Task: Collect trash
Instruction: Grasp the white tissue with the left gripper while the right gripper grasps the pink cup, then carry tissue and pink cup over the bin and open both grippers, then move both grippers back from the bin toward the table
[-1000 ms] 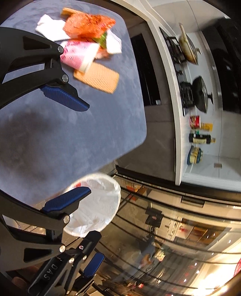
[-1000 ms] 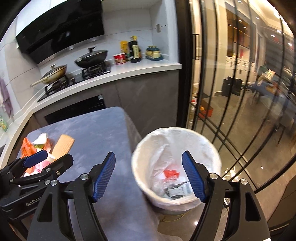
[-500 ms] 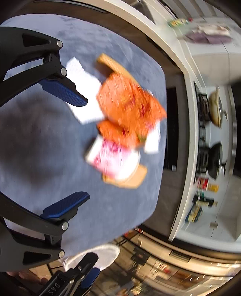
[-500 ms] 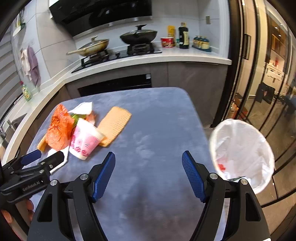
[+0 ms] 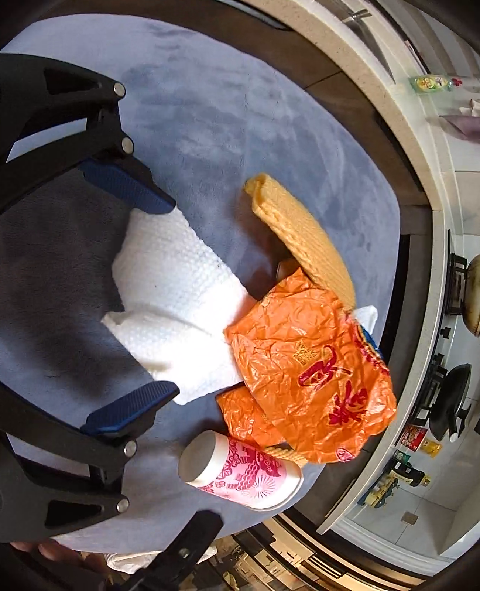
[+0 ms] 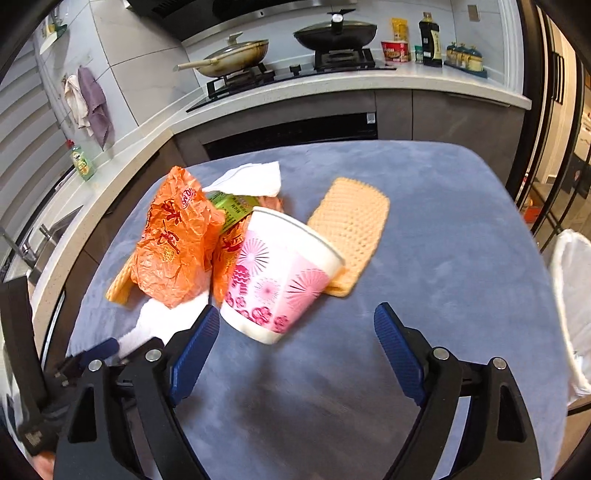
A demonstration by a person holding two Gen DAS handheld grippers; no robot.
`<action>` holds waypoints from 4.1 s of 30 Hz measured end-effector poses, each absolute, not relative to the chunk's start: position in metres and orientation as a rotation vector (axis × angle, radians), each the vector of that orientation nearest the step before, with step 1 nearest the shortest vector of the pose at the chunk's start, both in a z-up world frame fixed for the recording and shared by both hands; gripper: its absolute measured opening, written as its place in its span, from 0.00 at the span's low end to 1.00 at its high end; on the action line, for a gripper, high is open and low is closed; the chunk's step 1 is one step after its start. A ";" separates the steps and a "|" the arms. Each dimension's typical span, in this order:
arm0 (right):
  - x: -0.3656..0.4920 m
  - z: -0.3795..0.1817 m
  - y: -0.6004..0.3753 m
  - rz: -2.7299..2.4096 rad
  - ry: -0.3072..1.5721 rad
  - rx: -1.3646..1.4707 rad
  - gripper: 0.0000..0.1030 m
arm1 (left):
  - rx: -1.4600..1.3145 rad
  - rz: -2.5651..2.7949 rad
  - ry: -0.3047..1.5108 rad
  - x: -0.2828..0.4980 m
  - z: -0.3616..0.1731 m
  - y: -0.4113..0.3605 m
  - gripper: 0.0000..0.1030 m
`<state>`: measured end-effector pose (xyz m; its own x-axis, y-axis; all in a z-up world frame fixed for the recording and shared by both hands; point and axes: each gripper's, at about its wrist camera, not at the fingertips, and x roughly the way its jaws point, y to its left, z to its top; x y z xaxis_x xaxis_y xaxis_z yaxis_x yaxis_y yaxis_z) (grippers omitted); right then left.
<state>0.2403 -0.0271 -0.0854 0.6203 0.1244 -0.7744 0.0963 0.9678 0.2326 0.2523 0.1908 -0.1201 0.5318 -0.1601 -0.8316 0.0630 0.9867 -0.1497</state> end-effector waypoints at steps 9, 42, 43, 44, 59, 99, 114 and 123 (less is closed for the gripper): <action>0.266 -0.115 -0.026 0.023 0.952 0.424 0.80 | -0.088 -0.188 0.991 0.255 -0.124 0.180 0.47; 0.170 -0.065 -0.110 -0.068 0.810 0.423 0.60 | -0.069 -0.199 1.005 0.243 -0.121 0.174 0.06; 0.168 -0.065 -0.111 -0.071 0.810 0.425 0.60 | -0.073 -0.204 1.008 0.241 -0.119 0.174 0.04; 0.165 -0.065 -0.114 -0.074 0.808 0.428 0.60 | -0.072 -0.209 1.001 0.237 -0.116 0.173 0.02; 0.117 -0.049 -0.160 -0.188 0.773 0.364 0.60 | -0.052 -0.499 0.930 0.157 -0.037 0.107 0.01; 0.074 -0.085 -0.389 -0.582 0.863 0.380 0.66 | 0.256 -0.944 0.801 0.140 -0.039 -0.263 0.48; 0.060 -0.035 -0.370 -0.584 0.737 0.363 0.70 | 0.212 -0.859 0.715 0.145 -0.015 -0.220 0.59; 0.072 -0.010 -0.327 -0.495 0.686 0.330 0.75 | 0.143 -0.746 0.685 0.155 -0.002 -0.154 0.69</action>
<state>0.0718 -0.3267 -0.0104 0.6659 -0.3240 -0.6720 0.5351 0.8351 0.1276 0.1547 -0.1539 -0.0025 0.5299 -0.5780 -0.6205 0.6676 0.7356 -0.1151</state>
